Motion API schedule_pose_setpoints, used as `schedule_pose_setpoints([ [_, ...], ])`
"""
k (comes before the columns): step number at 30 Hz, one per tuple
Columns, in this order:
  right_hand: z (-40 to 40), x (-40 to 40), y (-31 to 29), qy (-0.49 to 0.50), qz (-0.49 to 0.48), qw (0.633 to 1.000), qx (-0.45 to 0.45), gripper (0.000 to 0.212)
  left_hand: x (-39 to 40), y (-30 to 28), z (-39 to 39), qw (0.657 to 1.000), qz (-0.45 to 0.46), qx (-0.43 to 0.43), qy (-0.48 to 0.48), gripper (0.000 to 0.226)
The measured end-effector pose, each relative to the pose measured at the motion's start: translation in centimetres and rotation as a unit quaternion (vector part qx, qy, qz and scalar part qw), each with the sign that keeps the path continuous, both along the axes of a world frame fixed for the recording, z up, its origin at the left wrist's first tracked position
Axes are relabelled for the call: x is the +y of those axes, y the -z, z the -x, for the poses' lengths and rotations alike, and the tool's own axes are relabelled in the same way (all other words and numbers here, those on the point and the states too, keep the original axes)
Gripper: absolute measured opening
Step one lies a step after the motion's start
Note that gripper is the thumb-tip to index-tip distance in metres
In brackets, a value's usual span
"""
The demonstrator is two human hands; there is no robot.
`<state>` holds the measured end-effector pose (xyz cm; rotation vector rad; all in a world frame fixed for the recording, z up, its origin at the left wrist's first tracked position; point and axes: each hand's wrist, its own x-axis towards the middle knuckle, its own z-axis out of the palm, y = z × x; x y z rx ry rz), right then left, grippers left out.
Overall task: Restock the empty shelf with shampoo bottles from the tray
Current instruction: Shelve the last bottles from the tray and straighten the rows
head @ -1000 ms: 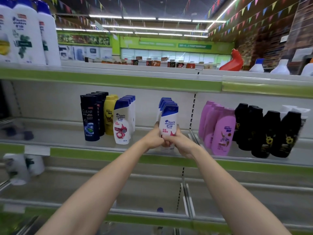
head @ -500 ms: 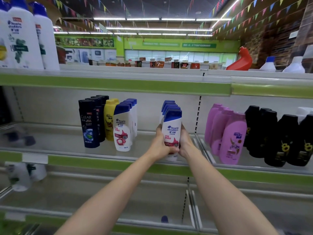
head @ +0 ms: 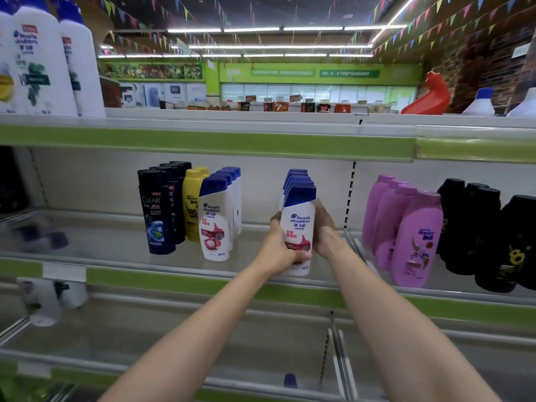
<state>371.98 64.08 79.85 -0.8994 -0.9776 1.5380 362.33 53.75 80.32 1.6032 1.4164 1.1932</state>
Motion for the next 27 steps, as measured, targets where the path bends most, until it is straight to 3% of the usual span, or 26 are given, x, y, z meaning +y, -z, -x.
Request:
schedule_pose_setpoints([
  [3,0.6,-0.2,-0.9,-0.022,0.026,0.999,0.031,0.044,0.0,0.0,0.0,1.000,-0.001,0.001,0.000,0.084],
  [6,1.2,0.1,-0.8,-0.047,0.031,0.996,0.068,0.033,-0.1,-0.1,-0.1,1.000,-0.003,0.002,-0.001,0.083],
  [12,1.9,0.0,-1.1,-0.086,0.016,0.992,0.093,0.030,0.1,-0.2,0.6,1.000,0.008,0.002,-0.010,0.077],
  [18,3.1,0.1,-1.1,-0.122,-0.022,0.987,0.101,0.042,0.1,-0.3,1.7,1.000,0.011,0.002,-0.021,0.076],
  [27,5.1,0.2,-1.1,-0.150,-0.043,0.983,0.097,0.033,0.6,-0.3,3.6,0.999,0.006,0.012,-0.044,0.074],
])
